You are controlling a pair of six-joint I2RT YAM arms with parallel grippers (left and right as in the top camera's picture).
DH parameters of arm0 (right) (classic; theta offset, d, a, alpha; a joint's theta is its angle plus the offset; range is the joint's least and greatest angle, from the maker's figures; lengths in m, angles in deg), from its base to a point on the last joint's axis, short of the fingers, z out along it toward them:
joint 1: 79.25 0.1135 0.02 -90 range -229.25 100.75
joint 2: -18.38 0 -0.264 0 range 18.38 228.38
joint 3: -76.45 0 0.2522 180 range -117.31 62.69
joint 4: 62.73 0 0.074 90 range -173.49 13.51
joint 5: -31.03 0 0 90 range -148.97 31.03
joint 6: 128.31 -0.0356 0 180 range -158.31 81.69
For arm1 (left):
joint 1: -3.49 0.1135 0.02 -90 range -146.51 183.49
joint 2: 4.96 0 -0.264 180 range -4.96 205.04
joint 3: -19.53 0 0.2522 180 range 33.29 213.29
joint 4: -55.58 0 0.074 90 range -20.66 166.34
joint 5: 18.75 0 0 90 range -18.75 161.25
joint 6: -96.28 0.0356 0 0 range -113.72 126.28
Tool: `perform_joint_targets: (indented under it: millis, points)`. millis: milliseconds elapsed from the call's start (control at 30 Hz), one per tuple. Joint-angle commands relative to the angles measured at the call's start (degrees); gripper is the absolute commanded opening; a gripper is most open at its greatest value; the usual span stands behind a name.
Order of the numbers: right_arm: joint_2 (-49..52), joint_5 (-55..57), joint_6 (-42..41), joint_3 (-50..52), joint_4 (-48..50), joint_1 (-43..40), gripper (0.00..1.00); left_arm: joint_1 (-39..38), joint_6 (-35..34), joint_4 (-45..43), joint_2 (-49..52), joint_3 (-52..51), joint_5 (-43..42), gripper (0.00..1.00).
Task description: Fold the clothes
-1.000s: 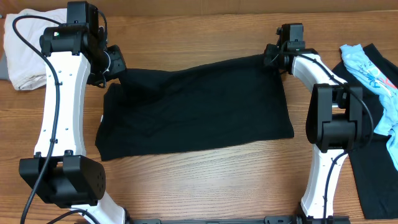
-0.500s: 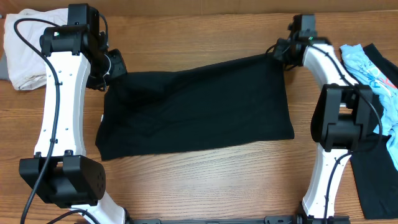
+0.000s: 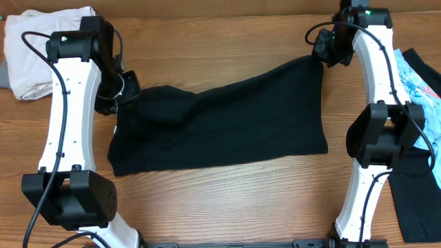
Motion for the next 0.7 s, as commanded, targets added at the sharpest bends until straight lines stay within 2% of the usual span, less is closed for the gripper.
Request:
perform_joint_targets:
  millis: [0, 333, 500, 667]
  points:
    - [-1.7, 2.3, -0.6, -1.6, -4.2, -0.4, 0.04, 0.6, 1.1, 0.2, -0.5, -2.7, 1.1, 0.04]
    - [-2.2, 5.0, -2.1, -1.6, -17.1, -0.5, 0.04, 0.7, 2.2, 1.5, -0.5, -4.6, 1.2, 0.04]
    - [-3.1, 6.2, -2.1, -1.6, -21.8, -0.4, 0.04, 0.7, 2.1, 2.4, -0.5, -7.9, 3.9, 0.04]
    - [-6.3, 7.3, -2.1, -0.7, -21.8, -0.4, 0.04, 0.7, 1.9, 2.7, -0.6, -12.4, 5.5, 0.04]
